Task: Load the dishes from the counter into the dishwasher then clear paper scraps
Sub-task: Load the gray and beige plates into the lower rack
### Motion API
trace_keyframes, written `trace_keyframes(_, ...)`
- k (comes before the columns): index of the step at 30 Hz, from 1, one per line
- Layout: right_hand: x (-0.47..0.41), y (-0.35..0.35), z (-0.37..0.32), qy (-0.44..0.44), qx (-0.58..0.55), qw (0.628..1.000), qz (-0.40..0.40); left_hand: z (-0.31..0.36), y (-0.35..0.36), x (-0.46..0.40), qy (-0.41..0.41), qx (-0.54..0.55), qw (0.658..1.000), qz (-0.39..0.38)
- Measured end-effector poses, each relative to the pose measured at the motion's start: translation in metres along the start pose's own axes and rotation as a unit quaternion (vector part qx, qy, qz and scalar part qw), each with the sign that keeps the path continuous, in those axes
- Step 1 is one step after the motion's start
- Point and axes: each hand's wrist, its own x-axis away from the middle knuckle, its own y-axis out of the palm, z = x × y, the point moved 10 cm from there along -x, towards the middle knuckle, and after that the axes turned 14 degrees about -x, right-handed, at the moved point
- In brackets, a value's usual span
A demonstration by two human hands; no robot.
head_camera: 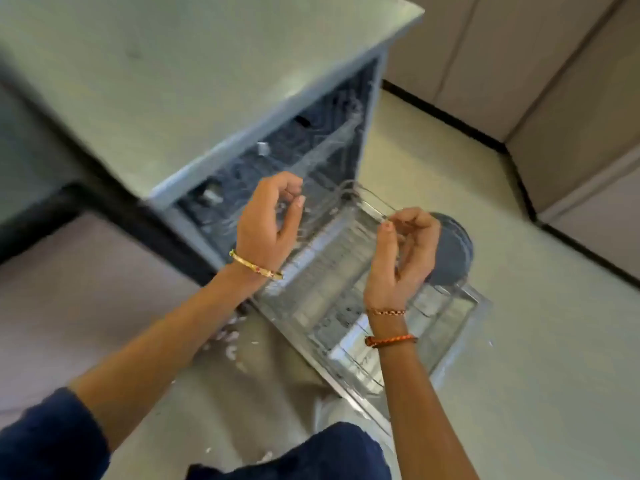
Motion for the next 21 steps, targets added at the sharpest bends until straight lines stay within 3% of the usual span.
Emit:
trace_keyframes(4,0.085,0.122,-0.043,0.037,-0.101,0.987,-0.118,-0.034,-0.173,0.055,-0.036,-0.111,0.99,0.081)
trace_keyframes(7,0.16,0.22,-0.069,0.081,-0.099,0.959,-0.252,-0.067,-0.29,0.108,-0.141,-0.208,0.961,0.116)
trace_keyframes(9,0.222,0.286,-0.076,0.1,-0.046,0.913,-0.394,-0.092,-0.358,0.149,-0.221,-0.267,0.93,0.121)
trace_keyframes(11,0.283,0.336,-0.071,0.134,0.007,0.84,-0.526,-0.117,-0.41,0.192,-0.309,-0.286,0.897,0.137)
trace_keyframes(14,0.371,0.393,-0.076,0.111,0.051,0.739,-0.663,-0.145,-0.483,0.26,-0.407,-0.322,0.833,0.191)
trace_keyframes(18,0.463,0.45,-0.077,0.053,0.046,0.641,-0.765,-0.178,-0.543,0.325,-0.491,-0.374,0.755,0.22)
trace_keyframes(21,0.51,0.486,-0.082,0.041,0.0,0.62,-0.784,-0.203,-0.579,0.351,-0.519,-0.368,0.719,0.28)
